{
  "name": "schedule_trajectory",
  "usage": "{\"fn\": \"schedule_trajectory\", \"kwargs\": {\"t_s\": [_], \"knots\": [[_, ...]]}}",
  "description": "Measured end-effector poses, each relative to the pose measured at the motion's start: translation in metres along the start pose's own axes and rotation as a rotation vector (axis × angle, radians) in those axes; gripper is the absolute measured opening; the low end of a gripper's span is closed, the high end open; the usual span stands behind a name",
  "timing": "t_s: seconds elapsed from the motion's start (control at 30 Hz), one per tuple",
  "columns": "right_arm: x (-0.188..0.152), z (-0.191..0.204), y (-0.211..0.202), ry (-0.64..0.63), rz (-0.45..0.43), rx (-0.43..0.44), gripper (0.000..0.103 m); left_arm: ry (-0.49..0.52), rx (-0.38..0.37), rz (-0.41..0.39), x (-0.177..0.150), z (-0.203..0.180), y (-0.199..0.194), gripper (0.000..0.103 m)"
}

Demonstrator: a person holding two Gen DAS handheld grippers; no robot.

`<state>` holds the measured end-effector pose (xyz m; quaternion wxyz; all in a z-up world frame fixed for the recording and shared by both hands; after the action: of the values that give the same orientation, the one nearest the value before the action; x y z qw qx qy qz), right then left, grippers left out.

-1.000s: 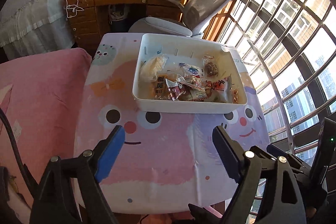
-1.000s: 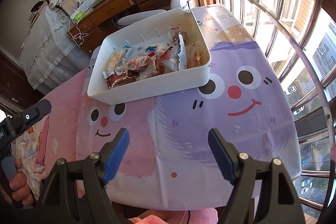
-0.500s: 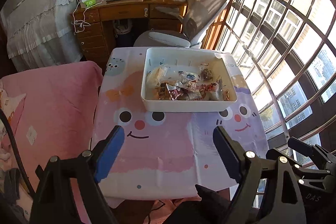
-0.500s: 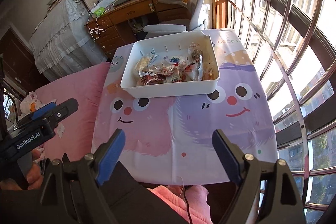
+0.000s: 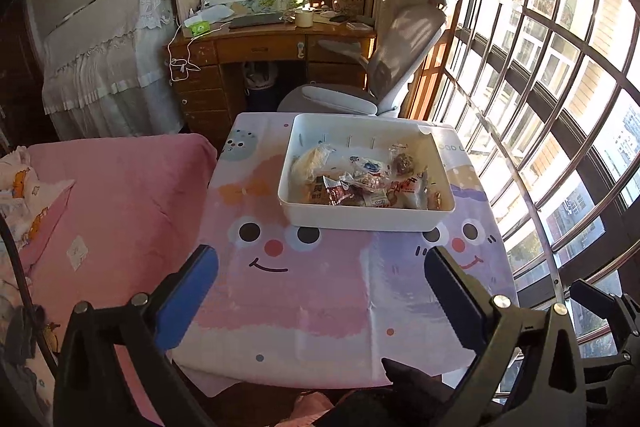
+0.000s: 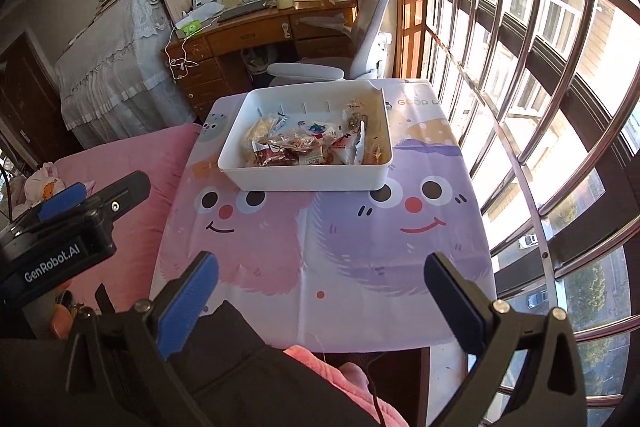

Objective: Organize snacks

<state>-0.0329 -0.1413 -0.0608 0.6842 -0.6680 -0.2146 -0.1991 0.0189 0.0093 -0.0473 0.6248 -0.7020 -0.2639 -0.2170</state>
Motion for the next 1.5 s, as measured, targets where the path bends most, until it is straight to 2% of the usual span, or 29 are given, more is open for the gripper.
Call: {"fn": "schedule_trajectory", "kwargs": {"t_s": [0.53, 1.5], "knots": [[0.003, -0.014, 0.005, 0.016, 0.005, 0.026, 0.103, 0.009, 0.015, 0.003, -0.003, -0.012, 0.002, 0.103], [-0.004, -0.013, 0.017, 0.032, 0.043, 0.028, 0.103, 0.014, 0.015, 0.01, -0.002, -0.015, 0.005, 0.103]]}}
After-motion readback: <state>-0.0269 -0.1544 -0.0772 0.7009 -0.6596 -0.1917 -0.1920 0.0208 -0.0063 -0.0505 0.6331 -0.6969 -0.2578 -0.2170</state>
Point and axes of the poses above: each gripper's, at about its wrist camera, not at the fingertips, and y roughly the way its jaws point, z to its left, x to its top, the point moved 7 cm from there along y, roughly the way its jaws point, and after that the axes turned 6 degrees about -y, right-handed, at the moved point
